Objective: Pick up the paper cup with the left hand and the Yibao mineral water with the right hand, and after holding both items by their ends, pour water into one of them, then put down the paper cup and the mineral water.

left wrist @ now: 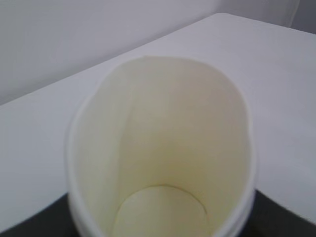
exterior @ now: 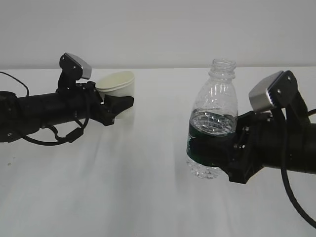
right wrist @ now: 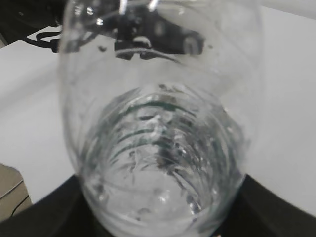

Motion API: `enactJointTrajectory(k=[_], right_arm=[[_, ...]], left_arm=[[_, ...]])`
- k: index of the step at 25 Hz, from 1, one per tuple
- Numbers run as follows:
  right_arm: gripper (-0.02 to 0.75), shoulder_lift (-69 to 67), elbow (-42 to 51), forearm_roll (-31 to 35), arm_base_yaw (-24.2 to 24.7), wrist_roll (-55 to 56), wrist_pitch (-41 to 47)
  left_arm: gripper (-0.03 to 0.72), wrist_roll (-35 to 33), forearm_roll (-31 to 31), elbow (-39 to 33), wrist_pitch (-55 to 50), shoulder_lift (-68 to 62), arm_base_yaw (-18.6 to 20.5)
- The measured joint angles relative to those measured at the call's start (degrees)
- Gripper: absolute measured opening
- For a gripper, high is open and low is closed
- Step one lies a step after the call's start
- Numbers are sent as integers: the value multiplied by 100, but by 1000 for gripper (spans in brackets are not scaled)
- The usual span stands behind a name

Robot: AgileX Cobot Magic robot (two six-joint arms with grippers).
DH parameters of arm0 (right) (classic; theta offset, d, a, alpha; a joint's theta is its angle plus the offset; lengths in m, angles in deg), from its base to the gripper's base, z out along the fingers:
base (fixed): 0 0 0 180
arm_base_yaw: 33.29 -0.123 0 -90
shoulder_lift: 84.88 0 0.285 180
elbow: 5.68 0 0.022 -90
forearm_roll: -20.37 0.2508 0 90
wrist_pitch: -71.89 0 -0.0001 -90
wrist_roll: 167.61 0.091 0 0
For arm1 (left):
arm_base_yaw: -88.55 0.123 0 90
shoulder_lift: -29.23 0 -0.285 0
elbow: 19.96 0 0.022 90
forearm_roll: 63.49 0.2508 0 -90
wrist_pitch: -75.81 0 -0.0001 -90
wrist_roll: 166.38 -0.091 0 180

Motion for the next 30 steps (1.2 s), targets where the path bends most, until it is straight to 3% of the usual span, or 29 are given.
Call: enactJointTrajectory(k=[15, 30], right_arm=[[471, 0, 0, -13, 0, 0, -10], [471, 0, 0, -13, 0, 0, -103]], left_arm=[[373, 821, 1296, 0, 588, 107, 0], [361, 1450, 2111, 0, 648, 531, 0]])
